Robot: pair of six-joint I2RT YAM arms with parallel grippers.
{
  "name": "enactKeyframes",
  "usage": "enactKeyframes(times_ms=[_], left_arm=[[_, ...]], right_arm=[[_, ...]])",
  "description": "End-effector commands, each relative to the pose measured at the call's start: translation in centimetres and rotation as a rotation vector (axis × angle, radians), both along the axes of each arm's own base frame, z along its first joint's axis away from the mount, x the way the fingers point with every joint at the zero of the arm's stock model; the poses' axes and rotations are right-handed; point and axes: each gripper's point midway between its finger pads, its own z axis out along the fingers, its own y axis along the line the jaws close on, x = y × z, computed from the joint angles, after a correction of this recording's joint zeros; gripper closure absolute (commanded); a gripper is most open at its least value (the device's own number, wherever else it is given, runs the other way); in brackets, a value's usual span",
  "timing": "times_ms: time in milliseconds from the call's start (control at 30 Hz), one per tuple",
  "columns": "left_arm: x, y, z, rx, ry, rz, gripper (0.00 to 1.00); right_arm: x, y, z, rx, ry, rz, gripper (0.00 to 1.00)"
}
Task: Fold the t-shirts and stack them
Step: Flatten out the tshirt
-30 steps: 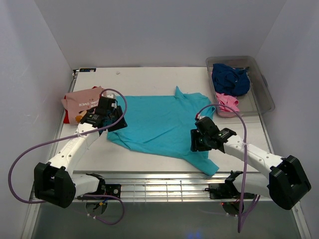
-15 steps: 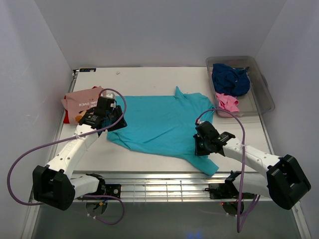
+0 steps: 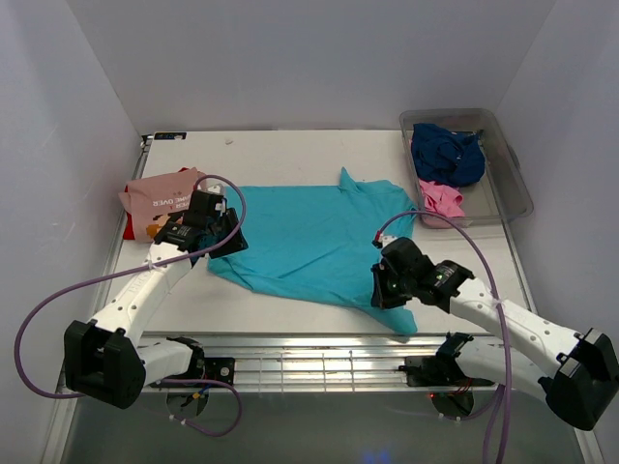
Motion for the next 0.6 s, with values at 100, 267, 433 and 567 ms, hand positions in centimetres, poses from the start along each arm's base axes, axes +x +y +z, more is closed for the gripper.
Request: enactKeyframes(times_ms=[100, 267, 433, 567], left_arm=[[0.6, -0.5, 0.4, -0.018, -0.023, -0.008, 0.47], [1.4, -0.7, 0.7, -0.019, -0.036, -0.01, 0.47], [1.9, -1.7, 0.4, -0.047, -0.016, -0.042, 0.47], [3.3, -1.9, -0.3, -0.036, -0.023, -0.046, 0.47]], right_arm=[[-7.5, -0.8, -2.8, -0.007, 0.202, 0.067, 0.92], [-10.6, -0.8, -3.2, 0.021, 0.265, 0.121, 0.85], [-10.2, 0.1, -1.8, 0.054, 0.217, 0.186, 0.6], [-7.7, 0.0, -0.9, -0.012, 0.119, 0.142, 0.55]])
